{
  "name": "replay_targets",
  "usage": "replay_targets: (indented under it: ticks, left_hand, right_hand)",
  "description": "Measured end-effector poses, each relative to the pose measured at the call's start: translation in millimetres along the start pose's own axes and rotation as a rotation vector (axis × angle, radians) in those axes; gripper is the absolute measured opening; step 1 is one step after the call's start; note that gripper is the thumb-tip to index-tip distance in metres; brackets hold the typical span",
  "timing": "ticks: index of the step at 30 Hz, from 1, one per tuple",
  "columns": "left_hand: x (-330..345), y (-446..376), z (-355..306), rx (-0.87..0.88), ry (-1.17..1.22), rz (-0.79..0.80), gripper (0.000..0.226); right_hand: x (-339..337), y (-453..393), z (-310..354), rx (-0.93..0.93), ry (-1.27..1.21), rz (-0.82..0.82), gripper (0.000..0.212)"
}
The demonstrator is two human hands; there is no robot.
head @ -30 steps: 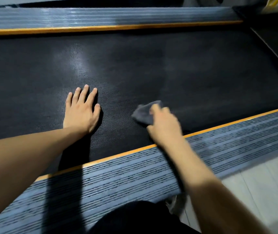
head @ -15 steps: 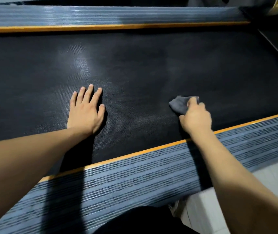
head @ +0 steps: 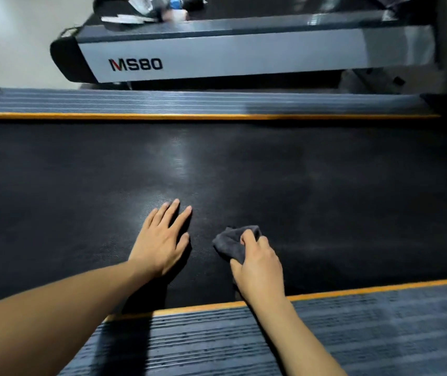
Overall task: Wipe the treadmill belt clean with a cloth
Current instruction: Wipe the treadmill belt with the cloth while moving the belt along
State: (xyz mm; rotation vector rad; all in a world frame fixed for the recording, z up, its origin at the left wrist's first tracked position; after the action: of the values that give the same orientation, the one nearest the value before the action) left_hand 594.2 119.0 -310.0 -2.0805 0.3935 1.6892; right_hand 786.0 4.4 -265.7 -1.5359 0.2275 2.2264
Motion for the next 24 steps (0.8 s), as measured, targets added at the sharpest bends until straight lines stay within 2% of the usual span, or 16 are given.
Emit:
replay_targets:
  ticks: [2,4,8,10,12,14,19,21,24]
  left_hand:
    - [-3.8,27.1,17.0,-0.032,-0.039,-0.003,0.071]
    - [-6.3,44.0,25.1,-0.052,-0.057,0.072,0.073]
    - [-7.6,41.4,25.5,-0.044,-0.117,0.291,0.084]
    - [-9.4,30.3,23.0,-0.023,-0.163,0.381,0.076]
    - [-12.4,26.2,20.9,-0.026,-0.161,0.429,0.072]
    - [-15.2,24.2,19.6,-0.023,-0.168,0.442,0.073]
    - [-30.7,12.3,20.2,0.102,-0.192,0.369,0.078]
    - [-37.6,0.7,21.6,0.154,-0.184,0.246,0.071]
    - [-38.2,-30.3,28.2,0.188,-0.114,0.052,0.07]
  right_hand:
    - [4.7,-9.5,5.5,-0.025,0.041,-0.024,0.05]
    - [8.3,-28.2,6.8,-0.029,0.053,-0.005,0.049]
    - [2.3,-78.7,19.4,-0.162,0.054,0.216,0.031]
    - [-7.8,-94.4,20.4,-0.222,0.087,0.294,0.025]
    - [-11.2,-95.9,20.5,-0.242,0.095,0.311,0.026]
    - [-6.3,-89.5,22.3,-0.269,0.094,0.255,0.033]
    - [8.5,-85.5,27.8,-0.338,0.24,0.106,0.052]
    - [8.4,-98.2,28.4,-0.292,0.172,0.081,0.047]
    - [-0.4,-128.4,26.5,-0.197,0.011,-0.063,0.04]
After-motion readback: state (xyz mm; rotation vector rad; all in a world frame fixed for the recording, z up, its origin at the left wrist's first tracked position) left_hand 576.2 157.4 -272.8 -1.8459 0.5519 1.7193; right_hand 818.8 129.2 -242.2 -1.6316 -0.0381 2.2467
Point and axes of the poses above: each hand's wrist, its own y-axis away from the middle knuckle, its own x-axis out of the palm, z = x × y, the point moved 6 cm from there along -y, towards the middle knuckle, and after that the axes turned 15 degrees about -z, right-handed, at the moved point
